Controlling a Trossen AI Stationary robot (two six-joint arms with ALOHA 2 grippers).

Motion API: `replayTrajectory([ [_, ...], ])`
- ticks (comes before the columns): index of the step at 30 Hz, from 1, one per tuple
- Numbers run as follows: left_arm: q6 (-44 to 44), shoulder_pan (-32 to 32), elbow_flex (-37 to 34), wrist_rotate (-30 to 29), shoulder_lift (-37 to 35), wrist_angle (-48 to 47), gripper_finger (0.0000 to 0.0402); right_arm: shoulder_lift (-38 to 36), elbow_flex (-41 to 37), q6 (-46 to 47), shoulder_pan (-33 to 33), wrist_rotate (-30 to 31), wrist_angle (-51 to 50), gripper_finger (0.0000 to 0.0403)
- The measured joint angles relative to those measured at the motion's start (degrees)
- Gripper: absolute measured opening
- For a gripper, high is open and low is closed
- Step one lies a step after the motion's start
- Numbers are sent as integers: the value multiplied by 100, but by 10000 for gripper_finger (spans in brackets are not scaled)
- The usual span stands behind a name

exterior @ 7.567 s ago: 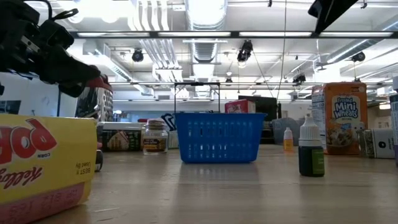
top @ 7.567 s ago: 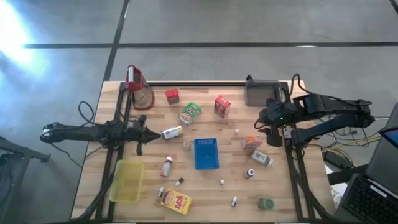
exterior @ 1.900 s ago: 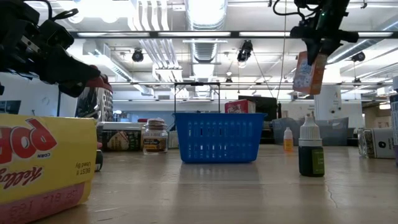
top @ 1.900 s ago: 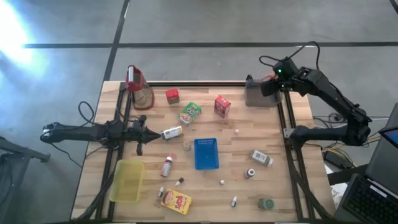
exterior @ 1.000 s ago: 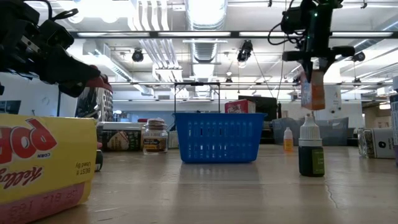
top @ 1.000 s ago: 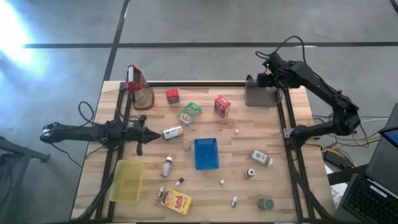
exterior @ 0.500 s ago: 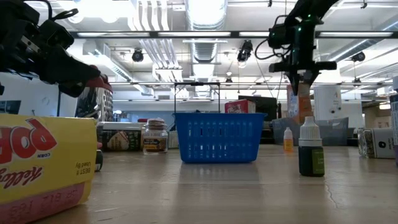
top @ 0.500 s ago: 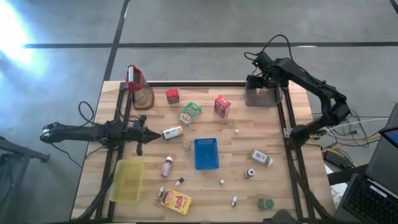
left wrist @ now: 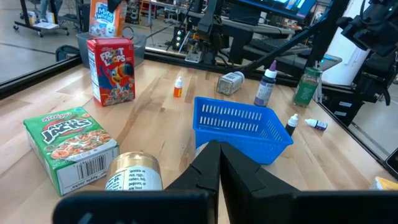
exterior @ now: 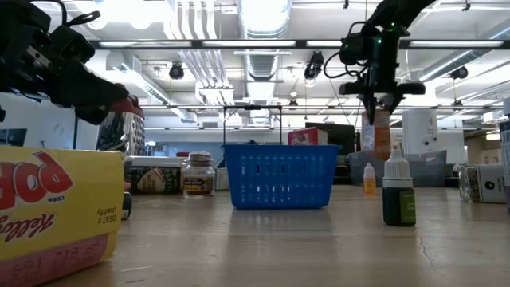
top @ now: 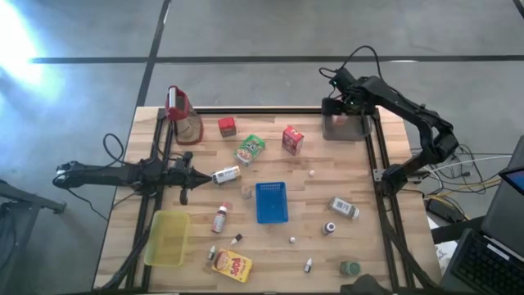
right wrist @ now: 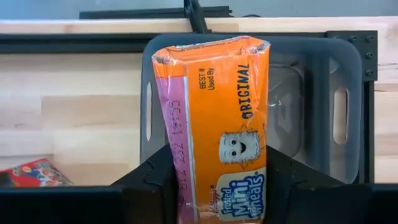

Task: Pick & Place Kitchen Items
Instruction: Put the orange cereal box into the black bin

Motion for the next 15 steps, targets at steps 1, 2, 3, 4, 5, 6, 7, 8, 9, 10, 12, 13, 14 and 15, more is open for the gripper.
replayTrajectory([
  [1, 1, -1, -1, 0, -2, 0, 12, 0, -4, 12, 3, -28, 32, 132],
  [2, 1, 1, -1, 0, 0, 0, 12, 0, -8, 17, 6, -67, 58, 129],
  [3, 1, 0, 0, 2, -2, 0, 12, 0, -16, 29, 9, -98, 95, 126],
  [4, 1, -1, 0, 0, 0, 0, 12, 0, -30, 55, 29, -107, 149, 124],
  [5, -1, 1, 1, 2, 0, 0, 12, 7, -45, 88, 37, -121, 196, 123],
  [6, 1, 1, 1, 2, 0, 0, 12, 21, -65, 108, 38, -133, 239, 123],
  [7, -1, 1, -1, 2, -2, 0, 12, 50, -82, 118, 39, -148, 269, 124],
  [8, 1, 0, 0, 1, -1, 0, 12, 87, -100, 120, 51, -156, 297, 126],
  [9, 0, -1, -1, 0, 0, 0, 12, 135, -118, 122, 69, -157, 306, 130],
  [10, 0, 0, -1, 1, 0, 0, 12, 188, -134, 128, 71, -159, 305, 135],
  [12, 0, 1, 0, 1, -1, 0, 12, 293, -165, 131, 73, -159, 307, 144],
  [13, 1, 1, 1, 2, -2, 0, 12, 351, -166, 130, 73, -159, 304, 147],
  [14, -1, 1, -1, 2, -2, 0, 12, 404, -169, 127, 73, -159, 318, 150],
  [15, -1, -1, -1, 0, 0, 0, 12, 450, -173, 122, 73, -161, 322, 151],
])
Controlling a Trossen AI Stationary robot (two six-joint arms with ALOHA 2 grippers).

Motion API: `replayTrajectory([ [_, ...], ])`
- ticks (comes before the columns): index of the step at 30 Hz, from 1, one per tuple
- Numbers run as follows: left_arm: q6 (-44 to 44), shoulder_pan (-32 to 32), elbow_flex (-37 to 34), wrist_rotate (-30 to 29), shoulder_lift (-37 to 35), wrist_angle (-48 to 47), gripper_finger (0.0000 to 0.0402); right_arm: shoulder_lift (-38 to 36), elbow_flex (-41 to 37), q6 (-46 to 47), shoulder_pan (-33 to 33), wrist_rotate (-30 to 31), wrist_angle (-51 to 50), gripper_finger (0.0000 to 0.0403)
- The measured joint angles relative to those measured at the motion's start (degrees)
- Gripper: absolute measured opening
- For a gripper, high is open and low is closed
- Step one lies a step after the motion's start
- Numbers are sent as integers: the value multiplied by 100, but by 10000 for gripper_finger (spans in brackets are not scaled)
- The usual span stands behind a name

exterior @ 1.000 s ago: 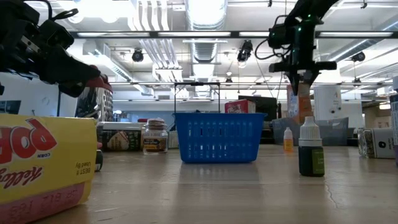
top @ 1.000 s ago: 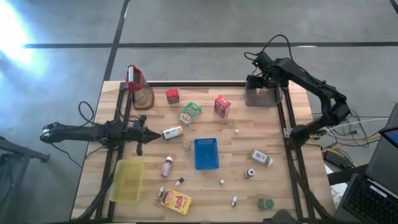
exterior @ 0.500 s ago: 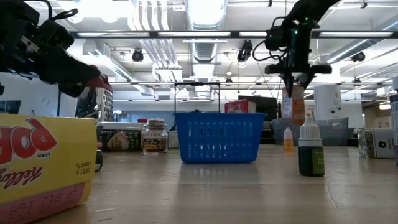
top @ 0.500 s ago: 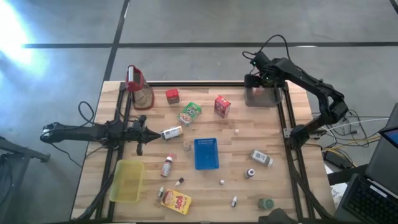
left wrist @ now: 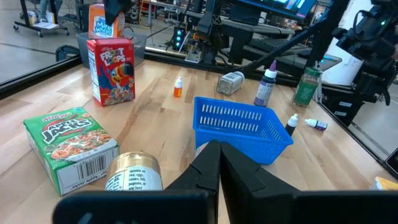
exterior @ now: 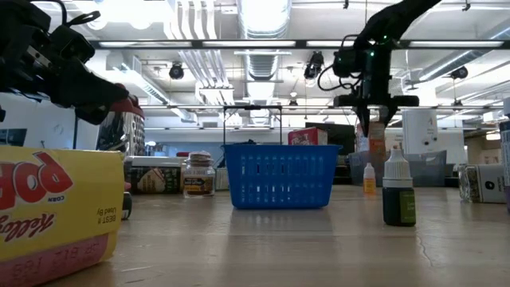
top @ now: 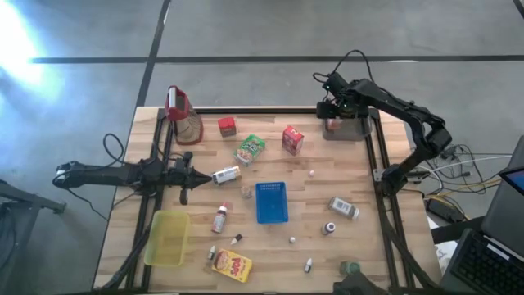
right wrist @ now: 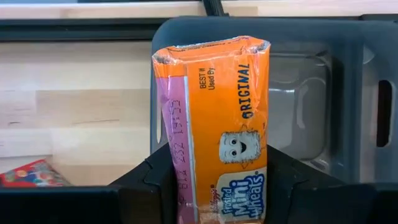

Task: Pick & Place Kitchen Items
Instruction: Put the orange cereal box into the black bin

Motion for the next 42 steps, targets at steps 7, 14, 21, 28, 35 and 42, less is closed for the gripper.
replayTrajectory([
  [7, 0, 0, 0, 0, 0, 0, 12, 333, -2, -68, 0, -135, 40, 145],
  [14, 0, 2, 0, 0, 0, 0, 12, 570, 0, -142, 0, -357, 176, 125],
  [21, 1, 1, 1, 0, 0, 0, 12, 589, 18, -190, -3, -384, 221, 145],
  [28, 1, 2, 2, 2, 0, 0, 12, 562, 11, -287, -4, -406, 234, 182],
  [35, 1, 0, 0, 0, -1, 0, 12, 559, 43, -418, -17, -407, 229, 210],
  [42, 2, 2, 2, 0, 0, 0, 12, 548, 288, -605, -17, -402, 59, 231],
])
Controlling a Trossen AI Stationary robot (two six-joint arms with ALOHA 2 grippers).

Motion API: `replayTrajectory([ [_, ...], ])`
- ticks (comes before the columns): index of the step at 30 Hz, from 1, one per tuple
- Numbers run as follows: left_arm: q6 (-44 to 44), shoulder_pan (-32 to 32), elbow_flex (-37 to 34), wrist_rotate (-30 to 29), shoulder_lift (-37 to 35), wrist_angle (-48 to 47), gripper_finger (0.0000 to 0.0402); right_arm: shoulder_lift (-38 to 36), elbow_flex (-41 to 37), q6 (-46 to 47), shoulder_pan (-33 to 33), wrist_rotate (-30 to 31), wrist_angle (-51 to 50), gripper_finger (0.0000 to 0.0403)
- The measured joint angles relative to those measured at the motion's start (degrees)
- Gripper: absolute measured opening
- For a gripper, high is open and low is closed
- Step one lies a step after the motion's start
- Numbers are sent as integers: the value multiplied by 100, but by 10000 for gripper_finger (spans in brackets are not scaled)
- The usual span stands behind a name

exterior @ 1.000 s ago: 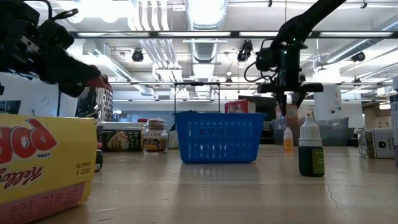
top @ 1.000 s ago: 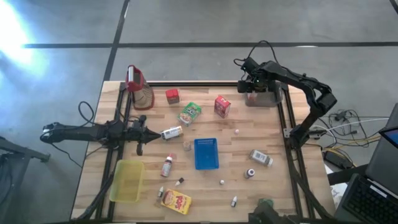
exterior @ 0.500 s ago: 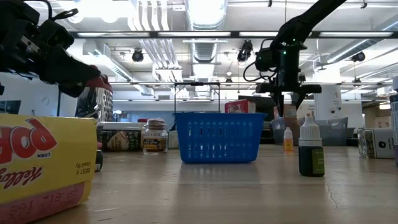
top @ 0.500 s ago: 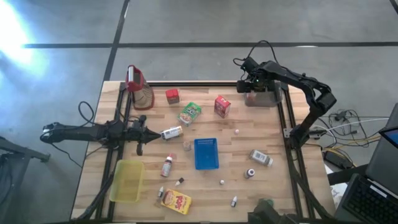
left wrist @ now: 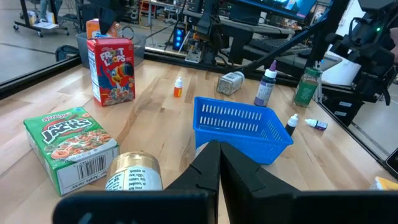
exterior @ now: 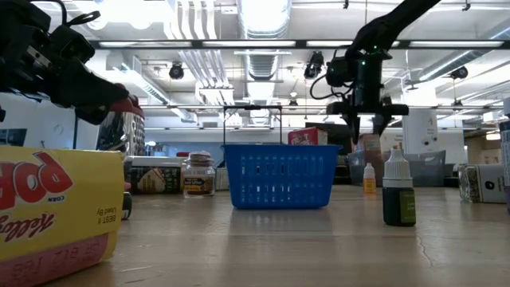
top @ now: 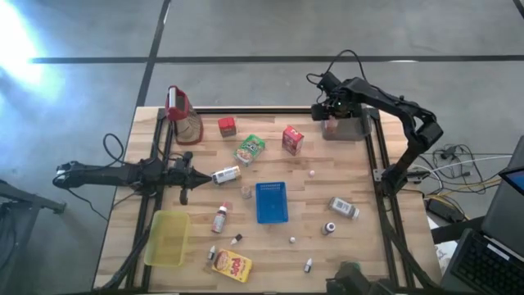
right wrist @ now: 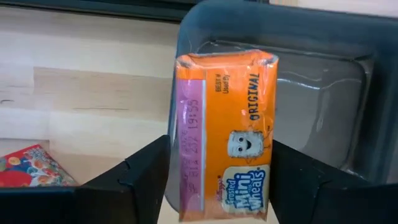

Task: Pick & Place Kitchen Items
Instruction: Put the orange cereal box into the black bin, then put the small yellow food coloring bottle into the blue bin

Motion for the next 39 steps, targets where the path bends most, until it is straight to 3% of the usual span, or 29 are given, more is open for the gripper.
replayTrajectory([
  [13, -2, 0, -2, 0, 0, 0, 12, -11, 908, -345, 6, 22, -830, 248],
  [24, 0, 0, -1, 0, 0, 0, 12, -218, 1264, -459, 133, 24, -1396, 210],
  [39, 0, 0, -1, 0, 0, 0, 12, -1141, 1264, -560, 721, 39, -1458, 164],
])
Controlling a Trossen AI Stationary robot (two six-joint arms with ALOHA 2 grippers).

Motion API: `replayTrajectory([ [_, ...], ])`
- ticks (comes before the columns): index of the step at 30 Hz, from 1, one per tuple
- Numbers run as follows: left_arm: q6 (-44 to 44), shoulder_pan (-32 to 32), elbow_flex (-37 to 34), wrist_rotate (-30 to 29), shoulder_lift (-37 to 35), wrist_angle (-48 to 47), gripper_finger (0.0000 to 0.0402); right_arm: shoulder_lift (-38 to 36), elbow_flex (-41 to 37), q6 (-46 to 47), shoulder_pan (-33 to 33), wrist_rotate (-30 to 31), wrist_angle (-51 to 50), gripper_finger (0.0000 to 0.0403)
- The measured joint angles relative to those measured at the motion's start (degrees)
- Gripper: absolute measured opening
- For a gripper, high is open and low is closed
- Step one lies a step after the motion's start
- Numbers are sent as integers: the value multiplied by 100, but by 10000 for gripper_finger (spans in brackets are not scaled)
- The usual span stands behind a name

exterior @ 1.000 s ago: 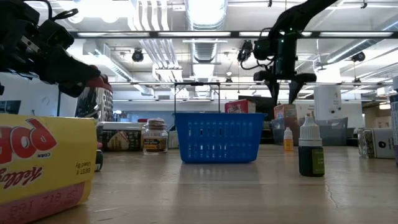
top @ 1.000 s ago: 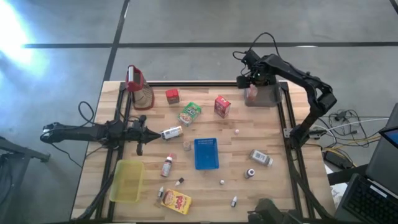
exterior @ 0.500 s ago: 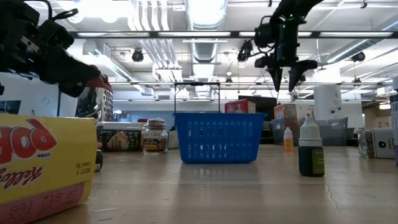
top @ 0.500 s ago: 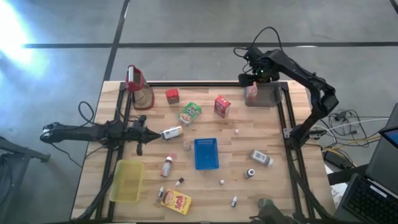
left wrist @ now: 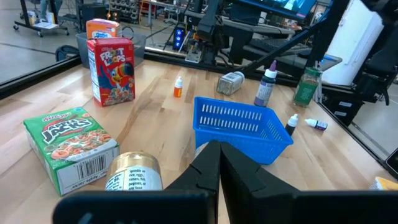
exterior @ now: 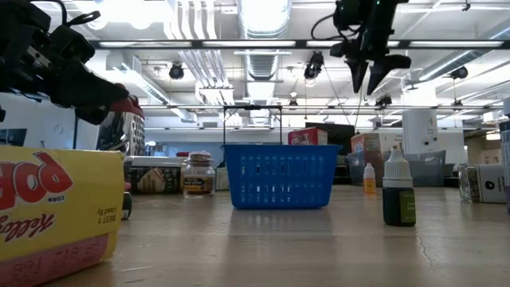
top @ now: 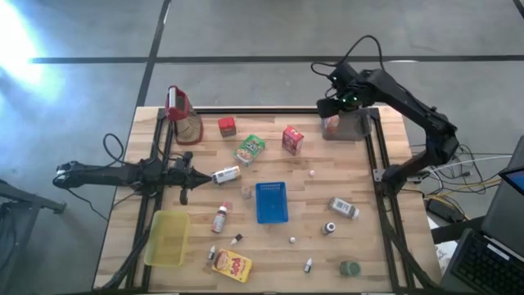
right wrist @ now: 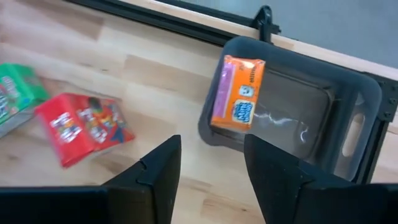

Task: Pick & Place Kitchen Items
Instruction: Put the small yellow food coloring bottle into the blue bin

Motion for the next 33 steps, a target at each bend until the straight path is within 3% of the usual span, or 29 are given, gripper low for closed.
replayTrajectory([
  [17, -1, -1, 0, 2, 0, 0, 12, -509, -15, 84, 1621, 1127, 12, 104],
  [28, -1, 0, 0, 0, -1, 0, 12, -509, -281, 484, 2994, 2508, 37, 78],
  [33, -1, -1, 0, 2, -1, 0, 12, -568, -622, 535, 3244, 2461, 16, 72],
])
